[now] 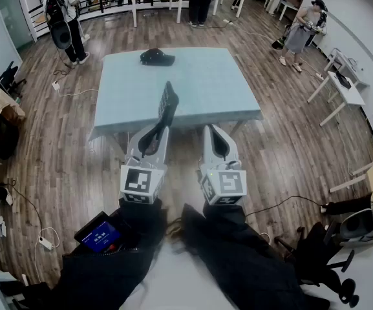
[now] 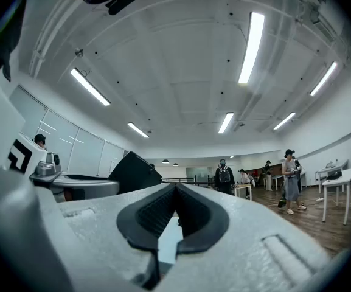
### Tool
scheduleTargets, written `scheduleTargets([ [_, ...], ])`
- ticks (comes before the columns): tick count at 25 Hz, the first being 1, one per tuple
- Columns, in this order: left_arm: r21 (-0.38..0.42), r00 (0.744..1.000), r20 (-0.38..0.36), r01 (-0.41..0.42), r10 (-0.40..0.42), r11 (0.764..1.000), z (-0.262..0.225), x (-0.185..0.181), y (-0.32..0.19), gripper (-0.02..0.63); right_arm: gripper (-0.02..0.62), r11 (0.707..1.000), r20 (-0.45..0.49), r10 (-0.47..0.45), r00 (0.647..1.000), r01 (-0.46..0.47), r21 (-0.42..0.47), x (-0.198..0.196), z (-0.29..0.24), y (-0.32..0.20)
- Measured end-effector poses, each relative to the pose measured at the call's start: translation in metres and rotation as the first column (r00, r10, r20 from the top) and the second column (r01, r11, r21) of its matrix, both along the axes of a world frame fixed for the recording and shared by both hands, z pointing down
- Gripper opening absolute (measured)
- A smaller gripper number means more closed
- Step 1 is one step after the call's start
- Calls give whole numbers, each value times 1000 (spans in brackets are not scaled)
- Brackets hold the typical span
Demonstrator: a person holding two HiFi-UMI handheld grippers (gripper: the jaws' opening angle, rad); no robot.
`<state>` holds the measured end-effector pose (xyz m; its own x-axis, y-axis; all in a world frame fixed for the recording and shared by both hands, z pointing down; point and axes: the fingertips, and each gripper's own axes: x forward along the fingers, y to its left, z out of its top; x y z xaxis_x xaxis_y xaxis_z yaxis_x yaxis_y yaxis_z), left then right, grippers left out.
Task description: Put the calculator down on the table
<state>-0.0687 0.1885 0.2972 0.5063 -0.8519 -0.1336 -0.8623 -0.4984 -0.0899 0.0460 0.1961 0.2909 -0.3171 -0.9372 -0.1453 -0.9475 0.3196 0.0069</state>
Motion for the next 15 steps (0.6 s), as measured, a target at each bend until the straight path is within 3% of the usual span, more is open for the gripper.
scheduleTargets([
  [15,-31,999,-35,-7,6,999,2,4,-2,44,-2,999,13,-32,999,32,-24,-3,6,-4],
])
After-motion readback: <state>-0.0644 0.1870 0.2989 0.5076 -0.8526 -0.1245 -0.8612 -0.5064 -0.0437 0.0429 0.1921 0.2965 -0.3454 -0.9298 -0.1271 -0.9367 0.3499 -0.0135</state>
